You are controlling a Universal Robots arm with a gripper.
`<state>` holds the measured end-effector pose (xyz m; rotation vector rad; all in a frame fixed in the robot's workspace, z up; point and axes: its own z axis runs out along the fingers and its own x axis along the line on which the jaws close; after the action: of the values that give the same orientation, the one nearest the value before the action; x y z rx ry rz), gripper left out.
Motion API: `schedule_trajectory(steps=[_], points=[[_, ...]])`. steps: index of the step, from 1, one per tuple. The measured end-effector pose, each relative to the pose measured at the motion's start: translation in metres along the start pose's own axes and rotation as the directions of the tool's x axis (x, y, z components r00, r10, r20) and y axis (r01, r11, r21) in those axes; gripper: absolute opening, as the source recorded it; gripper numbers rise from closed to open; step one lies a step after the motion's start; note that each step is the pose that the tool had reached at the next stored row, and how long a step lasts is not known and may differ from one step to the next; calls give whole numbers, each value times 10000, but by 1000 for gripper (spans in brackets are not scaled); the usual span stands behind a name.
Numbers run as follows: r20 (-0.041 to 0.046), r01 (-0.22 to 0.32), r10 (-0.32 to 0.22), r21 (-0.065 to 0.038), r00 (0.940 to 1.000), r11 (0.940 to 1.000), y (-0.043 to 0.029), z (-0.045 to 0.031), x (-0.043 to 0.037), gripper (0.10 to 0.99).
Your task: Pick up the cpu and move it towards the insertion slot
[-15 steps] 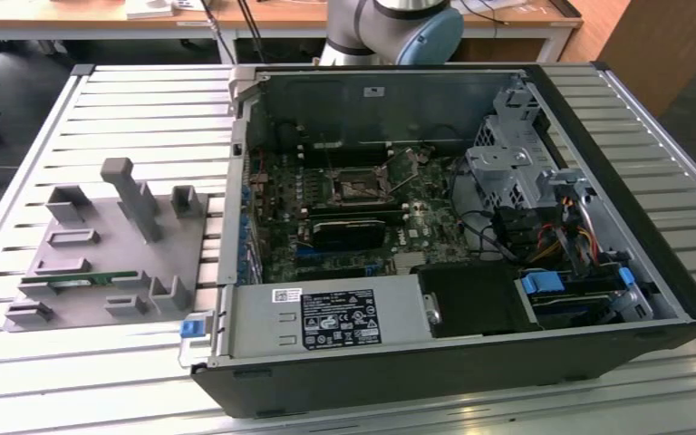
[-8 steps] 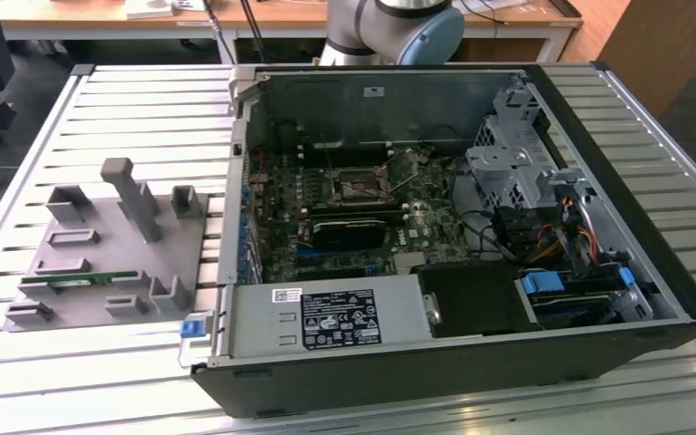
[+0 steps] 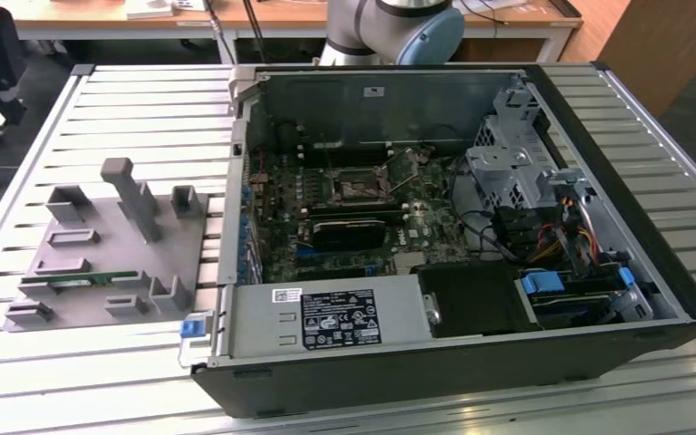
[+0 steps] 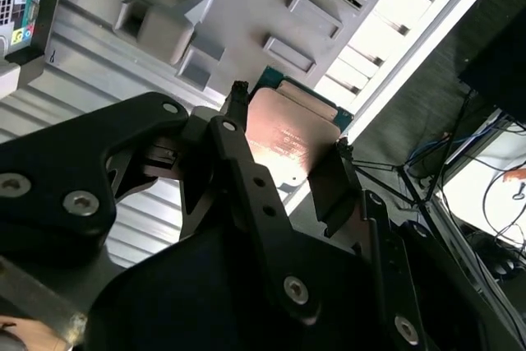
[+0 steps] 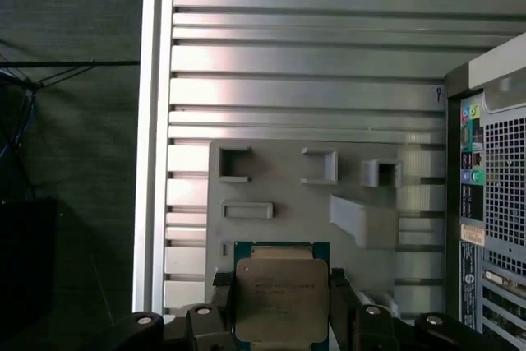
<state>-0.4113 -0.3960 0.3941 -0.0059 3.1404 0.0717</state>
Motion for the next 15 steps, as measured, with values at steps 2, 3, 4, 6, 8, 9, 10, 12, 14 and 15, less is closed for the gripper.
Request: schedule_trajectory(steps=[2,3,4,6,8,9,10,12,14,15], points=[[0,1,-1,0,10000,10000,15,1,-20,541],[0,1,-1,0,10000,10000,21,1,-30,541],[0,1,-1,0,10000,10000,26,1,-41,541],[0,1,-1,0,10000,10000,36,2,-68,541],[0,1,-1,-1,10000,10000,43,2,-94,541],[0,1,-1,0,10000,10000,47,2,-106,541],[-1,0,0,0,10000,10000,51,2,-116,541],[0,0,0,0,10000,10000,58,3,-137,541],[0,1,-1,0,10000,10000,64,3,-155,541],[-1,1,-1,0,10000,10000,67,3,-165,541]])
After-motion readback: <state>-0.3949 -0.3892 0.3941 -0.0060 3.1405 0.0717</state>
